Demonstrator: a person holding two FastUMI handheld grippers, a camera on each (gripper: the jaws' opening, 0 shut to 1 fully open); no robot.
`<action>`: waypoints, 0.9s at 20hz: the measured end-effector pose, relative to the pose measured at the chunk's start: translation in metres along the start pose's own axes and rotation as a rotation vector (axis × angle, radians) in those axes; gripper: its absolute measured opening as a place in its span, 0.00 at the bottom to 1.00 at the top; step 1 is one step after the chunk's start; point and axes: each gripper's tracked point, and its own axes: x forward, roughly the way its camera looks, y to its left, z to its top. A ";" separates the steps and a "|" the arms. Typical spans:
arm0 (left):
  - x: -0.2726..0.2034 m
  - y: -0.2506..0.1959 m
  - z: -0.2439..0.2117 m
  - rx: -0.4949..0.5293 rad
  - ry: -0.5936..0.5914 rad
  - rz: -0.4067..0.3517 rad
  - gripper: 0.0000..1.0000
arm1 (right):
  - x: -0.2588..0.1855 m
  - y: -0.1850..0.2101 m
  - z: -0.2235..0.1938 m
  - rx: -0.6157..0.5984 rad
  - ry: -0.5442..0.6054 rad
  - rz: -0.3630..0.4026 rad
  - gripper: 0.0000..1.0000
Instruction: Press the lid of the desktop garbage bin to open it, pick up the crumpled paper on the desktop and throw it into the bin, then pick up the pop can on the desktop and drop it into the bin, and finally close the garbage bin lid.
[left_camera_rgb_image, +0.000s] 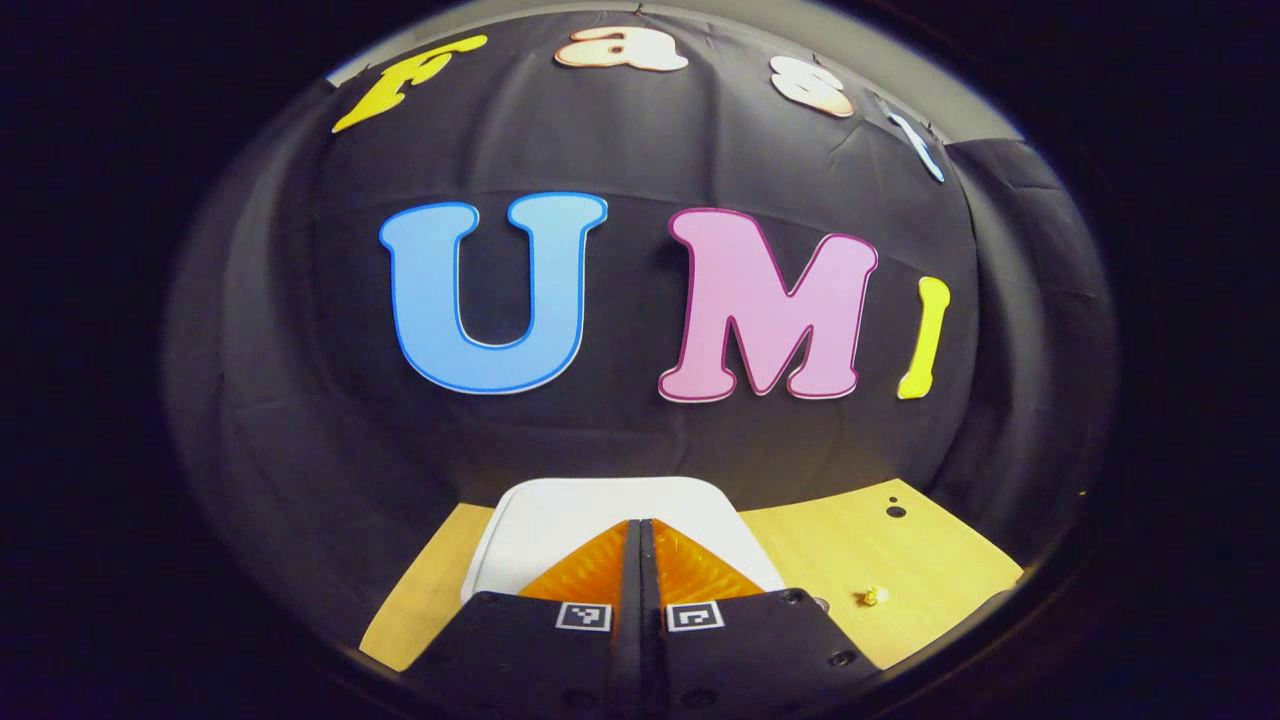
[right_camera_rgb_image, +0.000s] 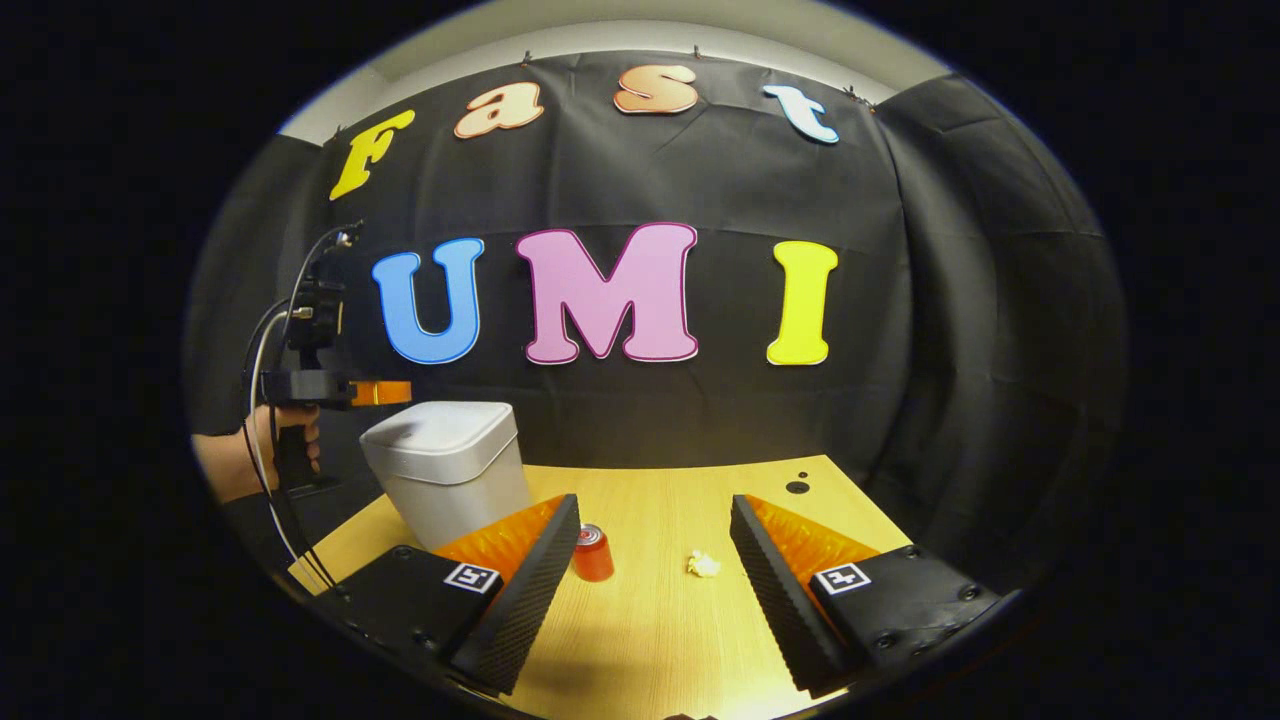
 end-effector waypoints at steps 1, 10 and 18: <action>0.003 0.000 -0.008 0.003 0.025 -0.003 0.06 | 0.001 -0.002 0.002 0.002 -0.004 0.000 0.98; 0.004 0.003 -0.048 -0.009 0.064 0.000 0.06 | -0.003 -0.010 -0.003 0.016 0.010 0.004 0.98; 0.001 -0.002 -0.037 -0.002 0.047 -0.043 0.06 | -0.004 0.000 -0.008 0.035 0.019 0.044 0.97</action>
